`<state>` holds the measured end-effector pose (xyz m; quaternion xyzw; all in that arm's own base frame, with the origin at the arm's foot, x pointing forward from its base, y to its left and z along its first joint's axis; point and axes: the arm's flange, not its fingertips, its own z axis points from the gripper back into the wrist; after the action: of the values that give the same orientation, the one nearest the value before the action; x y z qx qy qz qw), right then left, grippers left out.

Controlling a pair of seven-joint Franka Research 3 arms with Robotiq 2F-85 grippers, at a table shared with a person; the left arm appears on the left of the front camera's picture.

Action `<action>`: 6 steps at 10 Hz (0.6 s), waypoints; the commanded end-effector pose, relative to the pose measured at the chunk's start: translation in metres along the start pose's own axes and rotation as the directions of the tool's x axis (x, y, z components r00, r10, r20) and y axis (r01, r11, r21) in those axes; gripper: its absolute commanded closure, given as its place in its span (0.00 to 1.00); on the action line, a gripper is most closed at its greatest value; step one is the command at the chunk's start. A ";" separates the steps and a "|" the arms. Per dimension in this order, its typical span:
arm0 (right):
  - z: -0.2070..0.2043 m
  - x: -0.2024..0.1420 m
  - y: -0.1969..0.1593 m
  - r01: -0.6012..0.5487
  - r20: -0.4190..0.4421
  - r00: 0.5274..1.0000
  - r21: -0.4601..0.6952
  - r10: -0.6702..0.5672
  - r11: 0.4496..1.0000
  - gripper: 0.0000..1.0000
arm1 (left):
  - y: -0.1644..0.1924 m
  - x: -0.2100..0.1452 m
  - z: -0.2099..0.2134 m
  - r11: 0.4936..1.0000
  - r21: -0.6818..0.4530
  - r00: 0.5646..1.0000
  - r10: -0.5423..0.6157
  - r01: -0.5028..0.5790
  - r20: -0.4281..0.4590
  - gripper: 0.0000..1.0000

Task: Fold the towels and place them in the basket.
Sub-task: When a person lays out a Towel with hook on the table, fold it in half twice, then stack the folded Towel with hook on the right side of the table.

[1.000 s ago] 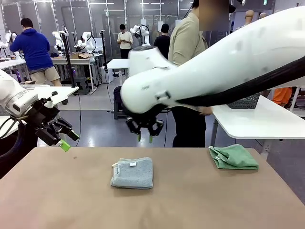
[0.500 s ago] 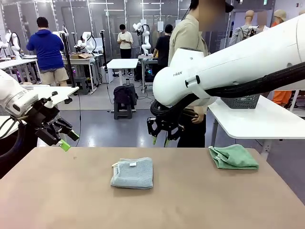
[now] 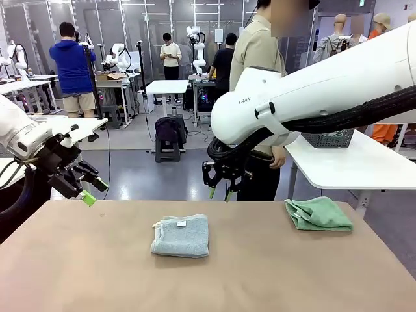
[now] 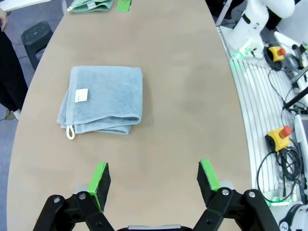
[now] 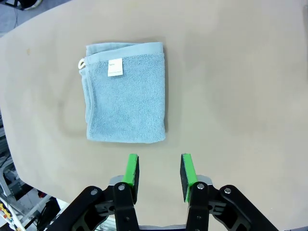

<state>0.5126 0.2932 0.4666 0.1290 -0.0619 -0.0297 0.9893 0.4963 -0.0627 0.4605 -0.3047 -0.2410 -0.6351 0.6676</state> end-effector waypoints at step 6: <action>0.000 0.001 0.002 0.018 0.004 1.000 -0.004 -0.018 1.000 0.55 | -0.001 0.000 0.001 1.000 0.000 1.000 -0.008 0.008 -0.008 0.08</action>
<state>0.5126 0.2932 0.4666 0.1290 -0.0619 -0.0297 0.9893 0.4963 -0.0627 0.4605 -0.3047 -0.2410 -0.6351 0.6676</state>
